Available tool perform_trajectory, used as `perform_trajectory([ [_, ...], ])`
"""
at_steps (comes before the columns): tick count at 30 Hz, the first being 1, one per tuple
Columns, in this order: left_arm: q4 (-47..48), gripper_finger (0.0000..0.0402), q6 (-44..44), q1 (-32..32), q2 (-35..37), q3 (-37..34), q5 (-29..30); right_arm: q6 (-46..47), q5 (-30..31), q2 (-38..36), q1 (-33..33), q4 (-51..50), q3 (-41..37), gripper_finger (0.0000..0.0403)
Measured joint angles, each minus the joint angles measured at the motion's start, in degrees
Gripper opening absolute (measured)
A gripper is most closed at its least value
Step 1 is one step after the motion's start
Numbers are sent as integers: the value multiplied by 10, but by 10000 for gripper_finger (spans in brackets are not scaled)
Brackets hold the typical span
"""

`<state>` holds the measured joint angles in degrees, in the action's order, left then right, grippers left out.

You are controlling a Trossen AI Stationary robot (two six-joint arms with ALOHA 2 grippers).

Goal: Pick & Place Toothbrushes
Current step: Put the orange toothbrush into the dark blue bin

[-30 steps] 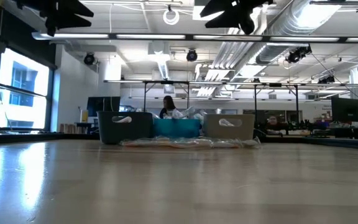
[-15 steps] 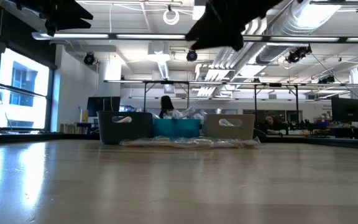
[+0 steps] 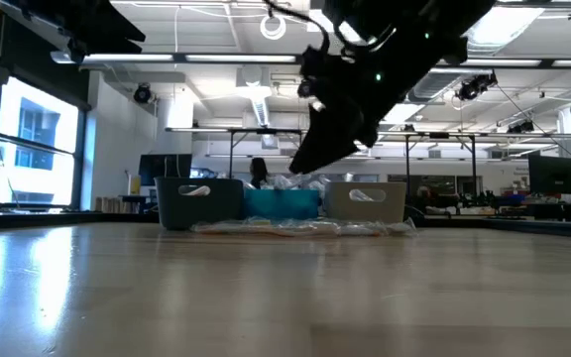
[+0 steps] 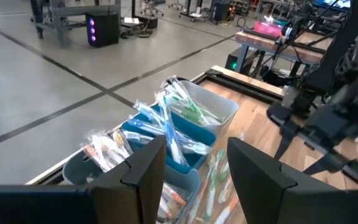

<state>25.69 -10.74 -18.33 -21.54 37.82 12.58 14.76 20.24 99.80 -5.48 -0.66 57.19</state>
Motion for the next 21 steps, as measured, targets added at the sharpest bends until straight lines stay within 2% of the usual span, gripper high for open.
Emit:
perform_trajectory([
  [9,0,167,0,0,0,0,0,5,-1,57,16,0,0,188],
  [14,0,167,-2,0,0,0,0,6,37,72,27,-3,0,188],
  [21,0,167,-13,0,0,0,0,7,0,80,44,-32,0,188],
])
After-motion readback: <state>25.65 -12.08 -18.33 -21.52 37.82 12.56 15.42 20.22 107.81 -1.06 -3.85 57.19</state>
